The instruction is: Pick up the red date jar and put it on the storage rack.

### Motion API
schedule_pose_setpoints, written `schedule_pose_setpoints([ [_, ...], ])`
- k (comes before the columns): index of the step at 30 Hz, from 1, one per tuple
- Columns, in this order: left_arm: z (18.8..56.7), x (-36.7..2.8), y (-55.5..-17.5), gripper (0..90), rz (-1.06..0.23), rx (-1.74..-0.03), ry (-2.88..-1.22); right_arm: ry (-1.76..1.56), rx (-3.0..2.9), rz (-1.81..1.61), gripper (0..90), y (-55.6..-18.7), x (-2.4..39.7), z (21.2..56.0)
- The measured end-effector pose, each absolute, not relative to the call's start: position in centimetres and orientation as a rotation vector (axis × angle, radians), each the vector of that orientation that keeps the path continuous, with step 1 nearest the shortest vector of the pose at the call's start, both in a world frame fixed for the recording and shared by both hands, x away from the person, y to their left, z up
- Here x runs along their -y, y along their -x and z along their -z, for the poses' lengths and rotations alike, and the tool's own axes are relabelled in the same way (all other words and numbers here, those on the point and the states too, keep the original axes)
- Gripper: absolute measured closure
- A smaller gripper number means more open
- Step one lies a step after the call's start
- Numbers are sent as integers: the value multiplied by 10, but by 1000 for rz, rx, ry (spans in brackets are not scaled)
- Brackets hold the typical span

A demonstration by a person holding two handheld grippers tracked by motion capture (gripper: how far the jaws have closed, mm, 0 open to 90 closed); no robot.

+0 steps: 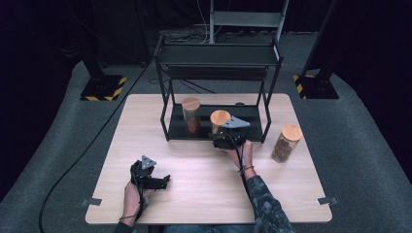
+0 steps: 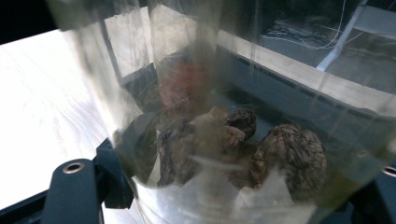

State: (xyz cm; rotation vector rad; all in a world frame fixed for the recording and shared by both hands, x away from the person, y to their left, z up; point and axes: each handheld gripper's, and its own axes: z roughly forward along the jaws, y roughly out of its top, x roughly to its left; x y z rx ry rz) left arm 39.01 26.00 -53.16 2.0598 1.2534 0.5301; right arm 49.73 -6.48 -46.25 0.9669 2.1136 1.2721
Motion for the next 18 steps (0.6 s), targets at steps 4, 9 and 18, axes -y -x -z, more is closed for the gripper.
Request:
schedule_pose_setpoints([
  [4,532,-260,-390,0,-530,-1254,-2060,-981,-2119,-1256,249,-502,65,467],
  [9,532,-260,-390,0,-530,-1254,-2059,-1002,-2111,-1250,248,-508,66,468],
  [18,532,-260,-390,0,-530,-1253,-2060,-1014,-2099,-1255,249,-516,65,467],
])
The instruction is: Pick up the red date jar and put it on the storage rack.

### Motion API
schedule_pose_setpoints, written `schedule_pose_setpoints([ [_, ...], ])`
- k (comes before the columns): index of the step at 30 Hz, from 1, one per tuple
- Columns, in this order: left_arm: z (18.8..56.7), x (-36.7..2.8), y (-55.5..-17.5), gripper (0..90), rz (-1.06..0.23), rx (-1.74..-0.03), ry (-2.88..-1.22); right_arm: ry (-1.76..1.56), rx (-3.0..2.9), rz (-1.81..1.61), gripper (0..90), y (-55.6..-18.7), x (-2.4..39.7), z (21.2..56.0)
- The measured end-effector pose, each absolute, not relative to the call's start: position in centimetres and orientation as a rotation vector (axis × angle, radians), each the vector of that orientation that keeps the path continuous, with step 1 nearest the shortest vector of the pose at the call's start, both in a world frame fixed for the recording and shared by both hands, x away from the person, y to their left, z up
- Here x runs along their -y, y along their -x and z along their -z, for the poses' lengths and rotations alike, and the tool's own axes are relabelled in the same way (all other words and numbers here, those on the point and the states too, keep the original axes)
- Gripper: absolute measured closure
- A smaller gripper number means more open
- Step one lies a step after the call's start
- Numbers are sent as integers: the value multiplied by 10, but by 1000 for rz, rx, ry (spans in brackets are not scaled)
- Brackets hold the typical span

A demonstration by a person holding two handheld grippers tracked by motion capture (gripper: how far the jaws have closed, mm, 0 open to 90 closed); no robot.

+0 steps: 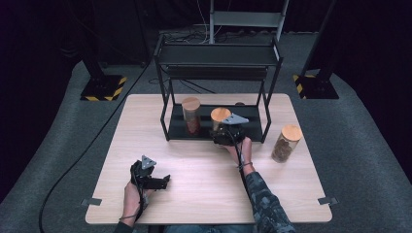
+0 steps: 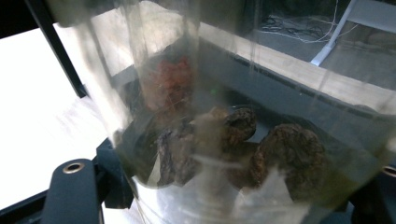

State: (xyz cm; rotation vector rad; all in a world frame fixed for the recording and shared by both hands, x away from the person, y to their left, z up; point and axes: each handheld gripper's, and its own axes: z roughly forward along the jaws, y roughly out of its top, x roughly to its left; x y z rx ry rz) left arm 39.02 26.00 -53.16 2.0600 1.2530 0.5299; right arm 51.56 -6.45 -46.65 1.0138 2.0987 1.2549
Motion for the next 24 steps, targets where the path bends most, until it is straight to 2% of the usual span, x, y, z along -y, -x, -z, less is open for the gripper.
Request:
schedule_pose_setpoints([
  [24,532,-260,-390,0,-529,-1252,-2058,-1016,-2097,-1230,249,-531,57,467],
])
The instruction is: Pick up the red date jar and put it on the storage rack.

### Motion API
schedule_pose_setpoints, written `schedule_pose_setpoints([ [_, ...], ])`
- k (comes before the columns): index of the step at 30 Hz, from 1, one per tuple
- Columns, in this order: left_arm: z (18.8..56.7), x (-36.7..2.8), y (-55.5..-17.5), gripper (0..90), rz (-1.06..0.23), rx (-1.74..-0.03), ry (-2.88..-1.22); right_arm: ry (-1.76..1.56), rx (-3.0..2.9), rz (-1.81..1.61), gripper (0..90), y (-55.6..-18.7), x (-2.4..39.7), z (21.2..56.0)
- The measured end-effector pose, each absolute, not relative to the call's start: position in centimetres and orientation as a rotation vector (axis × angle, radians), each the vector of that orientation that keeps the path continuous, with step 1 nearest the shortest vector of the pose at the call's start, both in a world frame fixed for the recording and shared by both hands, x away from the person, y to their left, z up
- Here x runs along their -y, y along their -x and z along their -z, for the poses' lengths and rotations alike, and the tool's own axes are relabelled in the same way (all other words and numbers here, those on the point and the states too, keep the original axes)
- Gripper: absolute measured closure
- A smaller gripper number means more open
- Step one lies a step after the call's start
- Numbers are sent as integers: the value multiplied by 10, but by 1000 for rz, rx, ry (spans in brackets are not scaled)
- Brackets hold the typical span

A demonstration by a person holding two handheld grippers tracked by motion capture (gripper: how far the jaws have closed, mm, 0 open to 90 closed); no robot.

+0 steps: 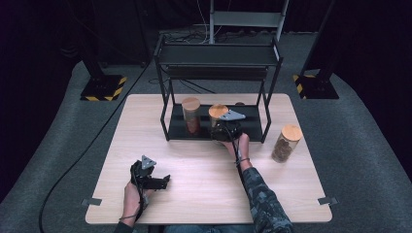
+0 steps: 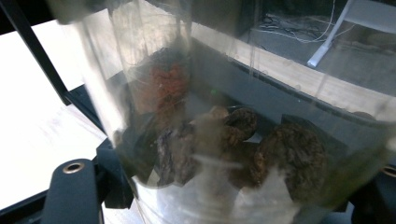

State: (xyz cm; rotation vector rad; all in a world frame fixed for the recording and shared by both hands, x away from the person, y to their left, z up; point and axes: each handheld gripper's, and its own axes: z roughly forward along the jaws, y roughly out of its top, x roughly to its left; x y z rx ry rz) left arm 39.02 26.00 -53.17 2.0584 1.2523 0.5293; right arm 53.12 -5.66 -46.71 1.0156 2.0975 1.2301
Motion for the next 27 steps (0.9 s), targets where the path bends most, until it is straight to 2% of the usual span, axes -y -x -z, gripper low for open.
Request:
schedule_pose_setpoints([
  [27,532,-260,-390,0,-529,-1251,-2059,-1076,-2075,-1204,249,-555,60,471],
])
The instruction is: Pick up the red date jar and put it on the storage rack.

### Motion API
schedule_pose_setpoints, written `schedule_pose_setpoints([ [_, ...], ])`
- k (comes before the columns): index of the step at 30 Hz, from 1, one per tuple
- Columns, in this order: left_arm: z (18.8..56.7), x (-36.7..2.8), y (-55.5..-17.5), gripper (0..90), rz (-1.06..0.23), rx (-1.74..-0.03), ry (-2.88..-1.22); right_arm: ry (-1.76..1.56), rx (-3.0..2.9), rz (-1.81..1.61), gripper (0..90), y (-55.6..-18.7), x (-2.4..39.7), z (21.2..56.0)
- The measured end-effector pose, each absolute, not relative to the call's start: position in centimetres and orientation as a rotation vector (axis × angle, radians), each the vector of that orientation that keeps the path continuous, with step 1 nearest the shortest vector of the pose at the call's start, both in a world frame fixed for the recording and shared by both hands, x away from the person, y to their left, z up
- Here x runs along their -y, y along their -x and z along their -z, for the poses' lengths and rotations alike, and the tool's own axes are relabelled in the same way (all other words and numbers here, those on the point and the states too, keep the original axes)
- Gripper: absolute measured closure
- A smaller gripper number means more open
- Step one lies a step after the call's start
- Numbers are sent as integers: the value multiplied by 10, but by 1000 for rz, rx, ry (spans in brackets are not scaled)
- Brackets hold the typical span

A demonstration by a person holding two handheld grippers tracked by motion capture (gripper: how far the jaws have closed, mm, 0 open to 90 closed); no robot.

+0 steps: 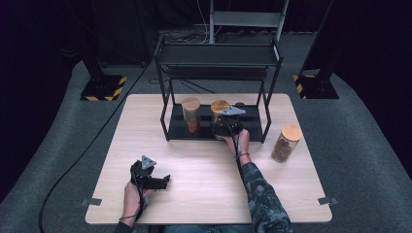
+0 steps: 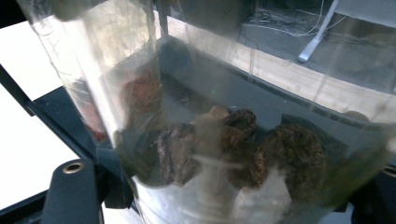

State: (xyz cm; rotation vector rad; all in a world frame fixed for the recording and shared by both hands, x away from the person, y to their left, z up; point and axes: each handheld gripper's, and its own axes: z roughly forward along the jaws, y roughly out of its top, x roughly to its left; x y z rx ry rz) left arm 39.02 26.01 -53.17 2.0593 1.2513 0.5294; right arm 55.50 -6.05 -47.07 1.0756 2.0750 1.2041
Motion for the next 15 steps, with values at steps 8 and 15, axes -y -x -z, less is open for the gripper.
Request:
schedule_pose_setpoints([
  [8,532,-260,-390,0,-529,-1252,-2059,-1082,-2071,-1202,249,-561,59,470],
  [15,532,-260,-390,0,-528,-1252,-2060,-1081,-2069,-1194,249,-565,56,472],
])
